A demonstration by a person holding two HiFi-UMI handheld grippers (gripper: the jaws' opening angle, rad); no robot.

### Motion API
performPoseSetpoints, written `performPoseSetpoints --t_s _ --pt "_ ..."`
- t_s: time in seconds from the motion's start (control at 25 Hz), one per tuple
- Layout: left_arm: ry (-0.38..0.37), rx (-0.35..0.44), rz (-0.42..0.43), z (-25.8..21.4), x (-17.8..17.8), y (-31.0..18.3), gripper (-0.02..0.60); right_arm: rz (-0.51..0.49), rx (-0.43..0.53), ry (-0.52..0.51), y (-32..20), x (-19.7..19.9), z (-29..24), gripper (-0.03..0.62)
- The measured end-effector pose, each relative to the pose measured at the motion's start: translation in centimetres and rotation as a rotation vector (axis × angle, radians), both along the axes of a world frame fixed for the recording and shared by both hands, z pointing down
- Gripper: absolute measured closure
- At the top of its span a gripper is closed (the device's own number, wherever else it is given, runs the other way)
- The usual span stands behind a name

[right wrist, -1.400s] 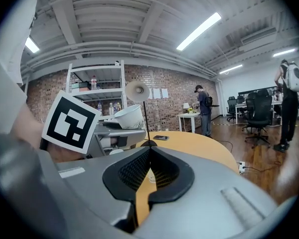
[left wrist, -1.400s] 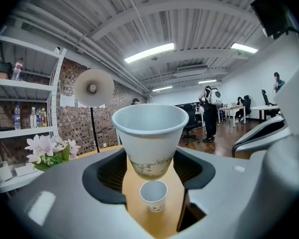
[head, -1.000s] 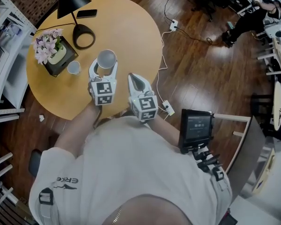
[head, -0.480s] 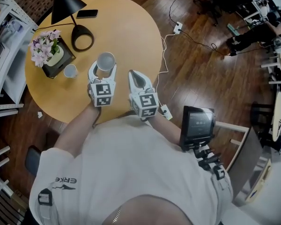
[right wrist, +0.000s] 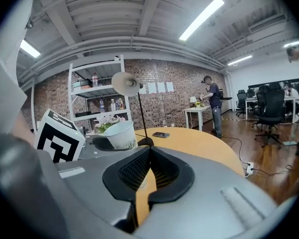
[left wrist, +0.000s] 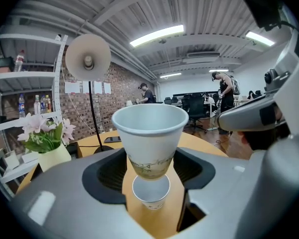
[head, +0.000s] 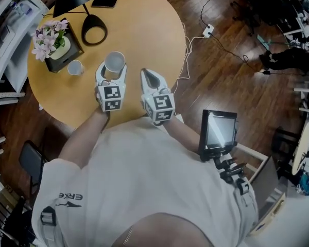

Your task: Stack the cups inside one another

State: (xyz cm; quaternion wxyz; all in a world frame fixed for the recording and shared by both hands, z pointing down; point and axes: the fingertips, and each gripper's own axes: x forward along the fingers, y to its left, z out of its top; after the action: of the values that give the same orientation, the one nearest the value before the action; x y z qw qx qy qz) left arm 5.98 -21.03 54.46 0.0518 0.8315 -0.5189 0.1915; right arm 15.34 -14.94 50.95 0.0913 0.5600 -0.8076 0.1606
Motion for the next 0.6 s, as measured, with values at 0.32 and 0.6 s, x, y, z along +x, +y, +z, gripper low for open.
performPoseSetpoints --t_s 0.32,0.6 --pt "-0.033 -0.058 -0.006 3.4 -0.5 -0.9 0.287 -0.045 -0.046 0.007 -1.3 -1.1 2.0 0.580" --pt "-0.059 -0.077 -0.006 4.5 -0.3 0.2 0.285 -0.034 -0.059 0.010 -0.6 -0.4 2.2 0.580"
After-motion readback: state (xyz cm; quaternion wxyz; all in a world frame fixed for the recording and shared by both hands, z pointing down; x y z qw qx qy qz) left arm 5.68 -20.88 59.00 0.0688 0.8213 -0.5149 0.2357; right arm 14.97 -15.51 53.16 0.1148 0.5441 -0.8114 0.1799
